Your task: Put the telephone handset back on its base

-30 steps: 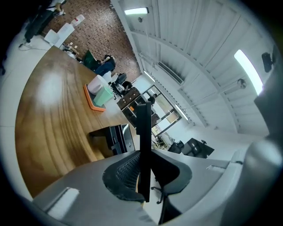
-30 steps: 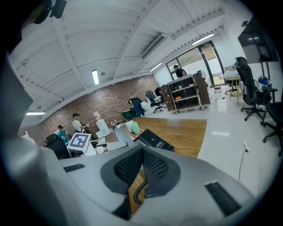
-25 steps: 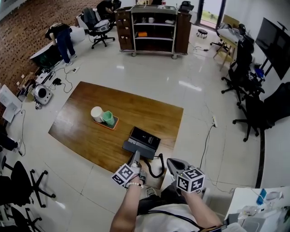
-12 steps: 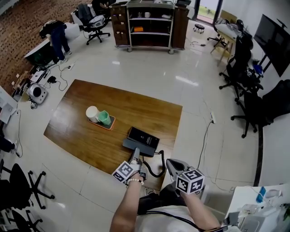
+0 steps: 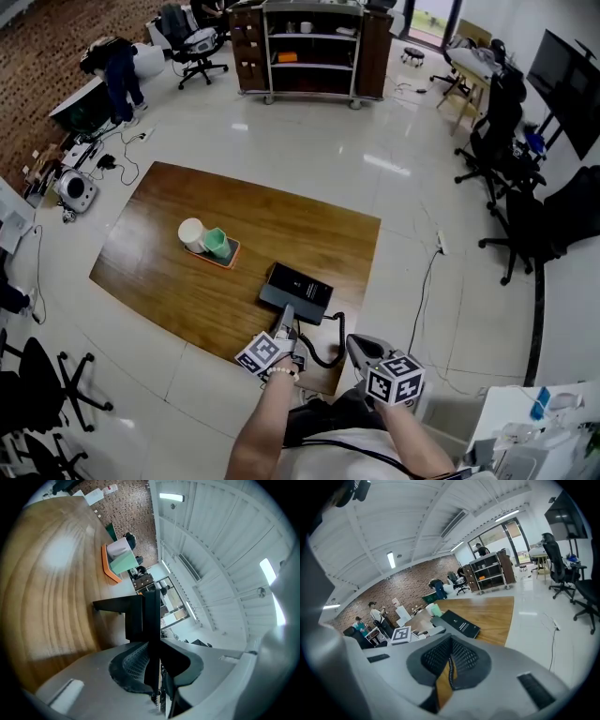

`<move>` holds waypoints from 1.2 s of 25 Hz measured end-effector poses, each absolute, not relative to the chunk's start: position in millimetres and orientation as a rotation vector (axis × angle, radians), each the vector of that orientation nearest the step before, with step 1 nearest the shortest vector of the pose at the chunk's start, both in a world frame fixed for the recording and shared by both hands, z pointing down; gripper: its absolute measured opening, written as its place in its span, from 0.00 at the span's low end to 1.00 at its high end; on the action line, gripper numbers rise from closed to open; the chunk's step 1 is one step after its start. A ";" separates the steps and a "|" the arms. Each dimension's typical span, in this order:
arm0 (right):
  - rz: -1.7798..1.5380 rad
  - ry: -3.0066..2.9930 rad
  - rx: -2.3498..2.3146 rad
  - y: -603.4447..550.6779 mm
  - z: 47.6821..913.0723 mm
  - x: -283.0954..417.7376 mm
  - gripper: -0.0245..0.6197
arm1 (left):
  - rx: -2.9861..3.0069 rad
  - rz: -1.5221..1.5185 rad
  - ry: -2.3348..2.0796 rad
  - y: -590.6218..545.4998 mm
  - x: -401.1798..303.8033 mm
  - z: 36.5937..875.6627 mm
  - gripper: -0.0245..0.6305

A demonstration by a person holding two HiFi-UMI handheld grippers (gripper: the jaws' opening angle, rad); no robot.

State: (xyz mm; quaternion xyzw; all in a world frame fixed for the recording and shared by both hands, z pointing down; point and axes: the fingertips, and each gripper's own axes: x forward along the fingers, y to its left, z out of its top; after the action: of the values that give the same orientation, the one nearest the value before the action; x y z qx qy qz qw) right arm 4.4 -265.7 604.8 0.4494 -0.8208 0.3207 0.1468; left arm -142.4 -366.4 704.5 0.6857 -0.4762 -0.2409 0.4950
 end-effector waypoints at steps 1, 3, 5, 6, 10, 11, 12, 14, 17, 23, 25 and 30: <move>0.925 -2.362 1.293 -265.6 605.3 4.0 0.06 | 1.667 -0.576 -1.151 -366.8 -140.8 705.6 0.15; 0.928 -2.361 1.295 -266.2 605.6 4.7 0.06 | 1.676 -0.568 -1.148 -366.6 -139.3 707.0 0.15; 0.931 -2.360 1.299 -267.0 605.3 6.7 0.06 | 1.681 -0.564 -1.152 -365.1 -139.8 707.5 0.15; 0.933 -2.358 1.303 -267.0 604.9 8.1 0.06 | 1.679 -0.563 -1.155 -364.1 -140.0 707.6 0.15; 0.939 -2.346 1.317 -264.6 604.4 15.4 0.06 | 1.666 -0.571 -1.150 -361.8 -139.1 709.0 0.15; 0.939 -2.342 1.320 -263.9 604.8 17.4 0.06 | 1.654 -0.580 -1.147 -361.8 -139.1 710.3 0.15; 0.941 -2.337 1.323 -263.1 605.3 19.7 0.06 | 1.641 -0.589 -1.145 -361.6 -138.9 712.1 0.15; 0.947 -2.328 1.329 -260.9 606.8 24.2 0.06 | 1.628 -0.596 -1.147 -361.0 -138.1 715.7 0.15; 0.949 -2.321 1.329 -258.3 608.4 27.6 0.06 | 1.628 -0.599 -1.147 -361.8 -139.8 719.3 0.15; 0.951 -2.318 1.317 -253.9 608.3 31.8 0.06 | 1.619 -0.576 -1.151 -362.3 -139.8 725.8 0.15; 0.947 -2.325 1.309 -253.3 606.6 32.1 0.06 | 1.588 -0.542 -1.169 -359.7 -141.4 730.8 0.22; 0.925 -2.350 1.288 -250.3 598.0 35.8 0.06 | 1.635 -0.479 -1.234 -336.9 -151.3 709.8 0.24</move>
State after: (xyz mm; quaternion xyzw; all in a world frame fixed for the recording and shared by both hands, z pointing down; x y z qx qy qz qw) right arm 35.8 -250.3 598.0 0.4491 -0.8192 0.3225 0.1526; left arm -151.3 -336.9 709.8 0.6747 -0.5095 -0.1977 0.4961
